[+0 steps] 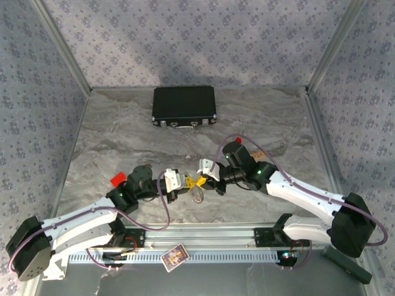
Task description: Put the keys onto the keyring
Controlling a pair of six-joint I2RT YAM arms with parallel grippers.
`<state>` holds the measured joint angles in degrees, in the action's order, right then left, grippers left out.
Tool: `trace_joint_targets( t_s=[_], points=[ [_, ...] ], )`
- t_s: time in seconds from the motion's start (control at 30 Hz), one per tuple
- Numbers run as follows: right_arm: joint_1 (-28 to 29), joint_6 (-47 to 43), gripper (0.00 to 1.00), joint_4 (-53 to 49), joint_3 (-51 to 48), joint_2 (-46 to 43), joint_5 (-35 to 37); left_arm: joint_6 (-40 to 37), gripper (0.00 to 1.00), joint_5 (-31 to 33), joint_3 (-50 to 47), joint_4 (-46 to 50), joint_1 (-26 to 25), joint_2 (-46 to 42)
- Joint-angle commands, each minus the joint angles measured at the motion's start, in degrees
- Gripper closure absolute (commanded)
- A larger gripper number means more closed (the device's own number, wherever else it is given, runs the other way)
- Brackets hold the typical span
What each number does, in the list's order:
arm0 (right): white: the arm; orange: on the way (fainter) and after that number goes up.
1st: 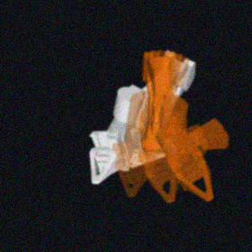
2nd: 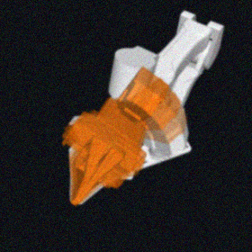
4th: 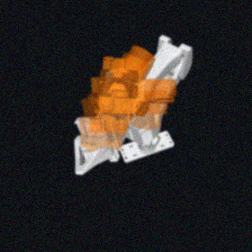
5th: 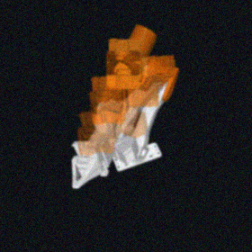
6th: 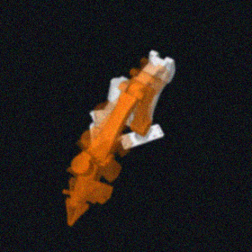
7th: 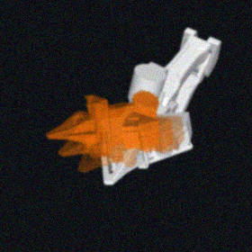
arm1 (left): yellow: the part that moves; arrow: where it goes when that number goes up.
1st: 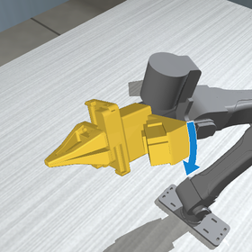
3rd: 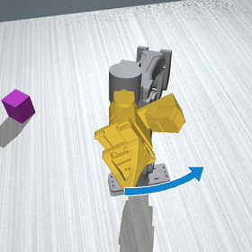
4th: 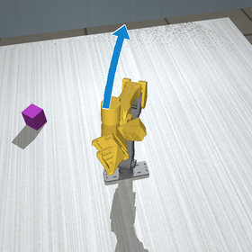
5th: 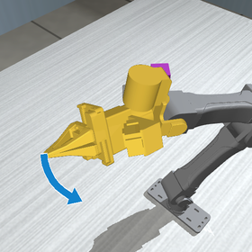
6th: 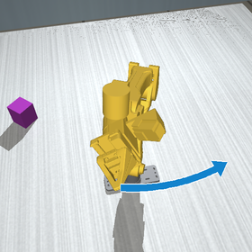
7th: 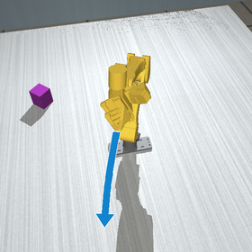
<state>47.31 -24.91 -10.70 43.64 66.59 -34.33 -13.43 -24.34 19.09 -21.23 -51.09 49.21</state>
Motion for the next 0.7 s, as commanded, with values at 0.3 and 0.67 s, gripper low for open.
trace_joint_targets(
  t_s=[0.3, 0.67],
  points=[
    [4.3, -8.9, 1.00, -19.3, 10.9, 1.0, 9.8, -7.9, 0.77, 0.8, 9.1, 16.2, -0.5, -0.2],
    [6.1, -9.0, 1.00, -19.9, 12.4, 1.6, 12.0, -8.5, 0.77, -1.7, 10.4, 17.2, -0.5, 2.7]
  ],
)
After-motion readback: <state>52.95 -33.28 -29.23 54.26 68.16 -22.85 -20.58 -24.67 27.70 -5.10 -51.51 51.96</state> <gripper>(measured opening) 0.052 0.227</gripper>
